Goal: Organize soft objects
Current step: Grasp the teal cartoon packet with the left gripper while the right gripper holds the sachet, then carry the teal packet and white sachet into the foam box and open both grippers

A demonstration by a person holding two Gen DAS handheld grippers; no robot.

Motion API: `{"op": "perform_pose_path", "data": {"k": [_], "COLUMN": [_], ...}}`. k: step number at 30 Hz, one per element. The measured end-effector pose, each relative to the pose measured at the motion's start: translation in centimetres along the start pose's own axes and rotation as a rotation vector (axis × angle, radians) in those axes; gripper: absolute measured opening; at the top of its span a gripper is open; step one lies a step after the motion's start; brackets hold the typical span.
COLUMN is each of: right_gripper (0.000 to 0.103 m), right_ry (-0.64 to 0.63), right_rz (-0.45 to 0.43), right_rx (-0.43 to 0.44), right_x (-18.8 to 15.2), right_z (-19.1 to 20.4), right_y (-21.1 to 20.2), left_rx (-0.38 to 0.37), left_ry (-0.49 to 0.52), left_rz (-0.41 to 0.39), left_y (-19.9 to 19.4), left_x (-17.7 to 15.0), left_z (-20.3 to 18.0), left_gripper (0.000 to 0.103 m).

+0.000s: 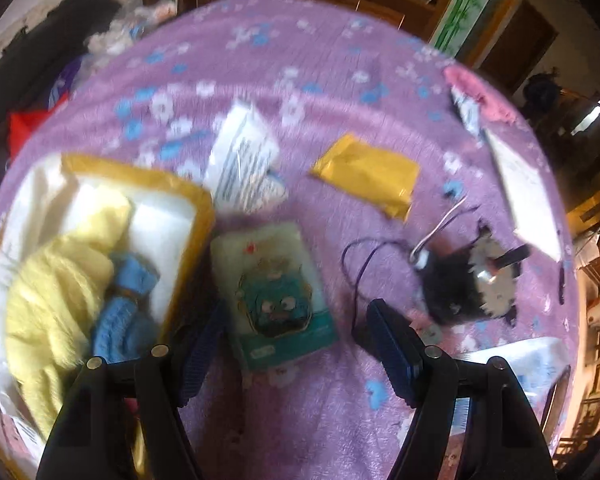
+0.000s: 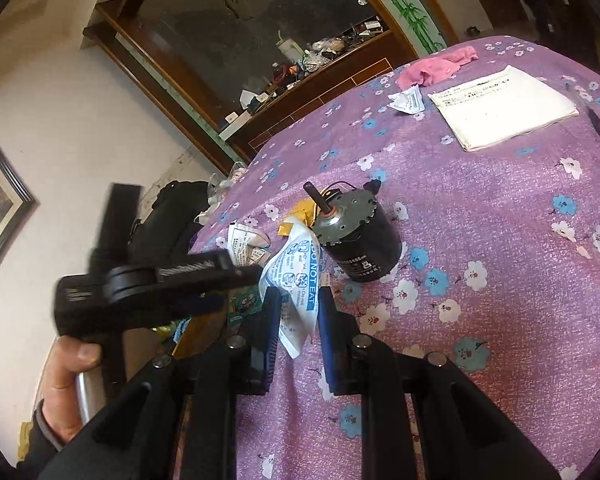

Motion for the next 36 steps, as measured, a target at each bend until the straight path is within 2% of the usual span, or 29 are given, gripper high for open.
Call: {"op": "perform_pose_path", "data": {"k": [2, 4, 7, 8, 9, 13, 16, 18, 20, 22, 26, 29, 33, 36], "right_gripper": [0.018, 0.018, 0.008, 0.007, 0.007, 0.007, 0.007, 0.015, 0.049, 0.057, 0.059, 0.059, 0.059, 0.059], "right_ry": [-0.018, -0.031, -0.024, -0.02, -0.016, -0.006, 0.013, 0.042, 0.079, 0.101, 0.135, 0.175, 0.223, 0.199], "right_rz": [-0.007, -0.005, 0.006, 0.008, 0.01, 0.024, 0.03, 0.036, 0.024, -0.005, 0.015, 0.036, 0.07, 0.071], "right_rx": [-0.002, -0.021, -0.006, -0.011, -0.021, -0.037, -0.04, -0.039, -0.025, -0.028, -0.07, -0.08, -0.063, -0.031], "right_x": [0.0, -0.1, -0.2, -0.2, -0.2, -0.4, -0.4, -0.4, -0.3, 0.0, 0.0, -0.1, -0.3, -0.3], "right_z": [0.4, 0.6, 0.5, 0.4, 0.3, 0.0, -0.3, -0.9, -1.5, -1.9, -2.9, -3.9, -4.7, -4.0], "right_y": [-0.1, 0.0, 0.0, 0.0, 0.1, 0.3, 0.4, 0.4, 0.2, -0.3, 0.3, 0.7, 1.3, 1.4], "left_rx": [0.051, 0.061, 0.106, 0.125, 0.137, 0.148, 0.112, 0.078, 0.054, 0.042, 0.0, -0.062, -0.097, -0.117], "left_ry": [0.032, 0.041, 0.093, 0.101, 0.11, 0.14, 0.141, 0.131, 0.123, 0.119, 0.106, 0.091, 0.081, 0.085], "left_rz": [0.002, 0.0, -0.008, -0.015, -0.018, -0.031, -0.041, -0.04, -0.042, -0.043, -0.056, -0.038, -0.042, -0.058], "left_y": [0.5, 1.0, 2.0, 2.1, 2.3, 2.3, 1.7, 1.2, 0.6, 0.0, -1.8, -2.9, -4.3, -5.5], "left_x": [-0.1, 0.2, 0.4, 0.5, 0.3, 0.2, 0.1, -0.1, -0.6, -1.2, -2.6, -3.6, -5.2, -6.4], "left_z": [-0.2, -0.4, -1.4, -1.6, -1.6, -1.7, -1.2, -0.9, -0.6, -0.3, 0.3, 0.6, 1.1, 1.2], "left_gripper": [0.076, 0.076, 0.075, 0.073, 0.06, 0.056, 0.049, 0.045, 0.044, 0.044, 0.044, 0.044, 0.044, 0.044]}}
Point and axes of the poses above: each gripper's, at about its wrist camera, not at the fingertips, and y roughly the way its jaws point, z to its left, x to its top, the point moved 4 cm from there along y, roughly the way its jaws point, and after that the axes turned 1 degree about -y, right-handed, at the moved point
